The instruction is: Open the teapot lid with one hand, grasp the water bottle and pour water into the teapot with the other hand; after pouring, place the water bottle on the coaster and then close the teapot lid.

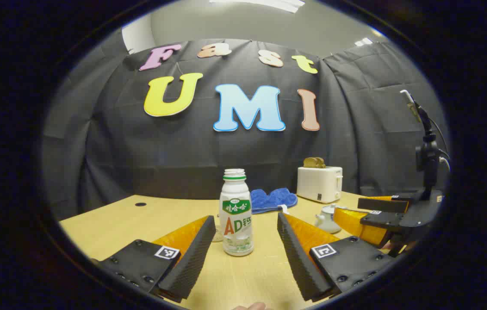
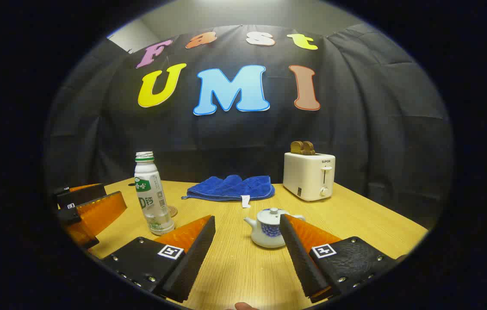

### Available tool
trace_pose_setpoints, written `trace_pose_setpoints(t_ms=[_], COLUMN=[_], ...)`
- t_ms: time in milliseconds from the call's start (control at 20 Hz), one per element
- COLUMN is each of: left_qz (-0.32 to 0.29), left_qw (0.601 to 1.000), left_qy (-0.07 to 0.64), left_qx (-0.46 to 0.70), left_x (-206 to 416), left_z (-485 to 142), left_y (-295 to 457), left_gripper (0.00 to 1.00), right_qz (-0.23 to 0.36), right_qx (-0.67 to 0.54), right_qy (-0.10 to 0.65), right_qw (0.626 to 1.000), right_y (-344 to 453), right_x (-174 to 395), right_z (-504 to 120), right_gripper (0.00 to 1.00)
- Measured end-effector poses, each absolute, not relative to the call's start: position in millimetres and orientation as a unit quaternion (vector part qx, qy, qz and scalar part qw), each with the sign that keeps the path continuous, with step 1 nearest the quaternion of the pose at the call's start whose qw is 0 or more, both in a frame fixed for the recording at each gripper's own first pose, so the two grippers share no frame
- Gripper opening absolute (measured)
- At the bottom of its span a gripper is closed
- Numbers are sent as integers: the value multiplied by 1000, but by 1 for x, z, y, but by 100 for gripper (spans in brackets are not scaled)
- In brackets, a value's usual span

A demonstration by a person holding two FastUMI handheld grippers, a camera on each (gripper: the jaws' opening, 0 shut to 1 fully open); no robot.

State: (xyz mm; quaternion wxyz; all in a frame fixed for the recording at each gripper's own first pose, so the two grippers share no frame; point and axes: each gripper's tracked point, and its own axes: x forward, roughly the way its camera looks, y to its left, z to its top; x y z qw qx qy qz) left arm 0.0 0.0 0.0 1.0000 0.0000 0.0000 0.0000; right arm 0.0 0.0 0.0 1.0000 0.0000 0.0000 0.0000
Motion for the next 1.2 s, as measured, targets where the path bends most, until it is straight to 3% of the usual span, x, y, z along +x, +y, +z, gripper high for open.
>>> trace_pose_setpoints(t_ms=[850, 1000, 1050, 1150, 1200], left_qz=[-3, -1, 0, 1, 0], left_qw=[1000, 1000, 1000, 1000, 1000], left_qy=[11, 20, 22, 20, 19], left_qx=[20, 7, 8, 13, 15], left_x=[13, 16, 16, 17, 17], left_z=[-2, -14, -15, -15, -16], left_y=[5, 7, 8, 8, 6], left_gripper=[99, 93, 96, 99, 99], right_qz=[-19, -30, -31, -43, -50], right_qx=[-2, -23, -28, -41, -43], right_qy=[18, 16, 17, 26, 33], right_qw=[1000, 999, 999, 998, 997], right_y=[-24, -30, -29, -34, -38], right_x=[64, 75, 77, 82, 84], right_z=[3, 3, 4, -2, -6], right_gripper=[92, 88, 65, 71, 42])
